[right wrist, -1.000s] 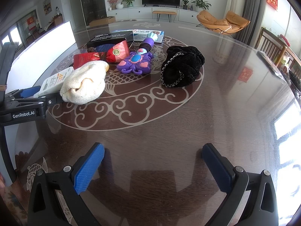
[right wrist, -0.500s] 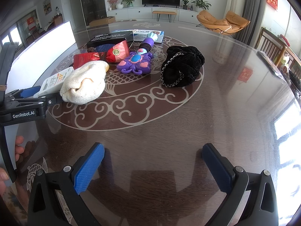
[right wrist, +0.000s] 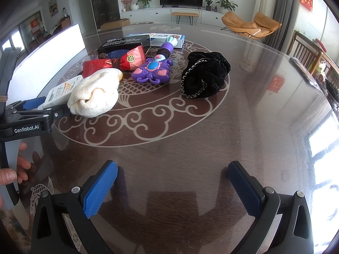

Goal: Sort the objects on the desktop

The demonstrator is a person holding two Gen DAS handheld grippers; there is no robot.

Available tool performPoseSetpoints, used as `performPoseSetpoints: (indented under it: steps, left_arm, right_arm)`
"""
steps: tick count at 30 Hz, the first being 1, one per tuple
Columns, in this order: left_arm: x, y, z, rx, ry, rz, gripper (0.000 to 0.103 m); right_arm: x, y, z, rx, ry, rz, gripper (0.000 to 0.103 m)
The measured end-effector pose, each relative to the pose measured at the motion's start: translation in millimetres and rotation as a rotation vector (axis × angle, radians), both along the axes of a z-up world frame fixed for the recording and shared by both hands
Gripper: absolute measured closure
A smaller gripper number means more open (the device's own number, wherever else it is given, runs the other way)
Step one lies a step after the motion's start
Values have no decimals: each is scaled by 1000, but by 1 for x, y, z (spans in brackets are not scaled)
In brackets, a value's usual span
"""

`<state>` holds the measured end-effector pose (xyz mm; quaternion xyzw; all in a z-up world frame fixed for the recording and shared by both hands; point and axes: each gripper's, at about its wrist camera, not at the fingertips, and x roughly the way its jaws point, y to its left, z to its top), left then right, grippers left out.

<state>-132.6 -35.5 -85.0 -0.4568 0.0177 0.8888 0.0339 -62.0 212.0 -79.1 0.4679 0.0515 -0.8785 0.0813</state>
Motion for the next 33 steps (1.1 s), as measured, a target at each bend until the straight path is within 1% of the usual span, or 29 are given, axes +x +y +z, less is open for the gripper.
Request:
performPoseSetpoints:
  steps: [3,6,11,13,16,20,24,26,27,30,31,33]
  left_arm:
    - [0,0,0,0,-1,1,0]
    - [9,-2,2,0,4,26,0]
    - [46,-12,25,56,146,30,0]
    - [56,-18,28,78,169,19,0]
    - [60,-24,25,94,156,-4,0]
    - [57,-25,18,145,105,-24,0]
    - [60,-22,17,148,107,-28,0]
    - [61,-21,17,149,103,-46,0]
    - [60,-20,17,143,94,-64,0]
    - [61,-23,18,70,102,-84,0]
    - [61,-27,19,75,106,-89,0]
    - [62,-35,19,127,104,-100,0]
  right_arm:
    - [0,0,0,0,0,0,0]
    - [0,0,0,0,0,0,0]
    - [0,0,0,0,0,0,0]
    - [0,0,0,0,0,0,0]
    - [0,0,0,0,0,0,0]
    - [0,0,0,0,0,0,0]
    - [0,0,0,0,0,0,0]
    - [0,0,0,0,0,-1,0]
    - [0,0,0,0,0,0,0]
    - [0,0,0,-2,-1,1,0]
    - [0,0,0,-2,-1,0,0]
    - [-1,0,0,-1,-1,1,0]
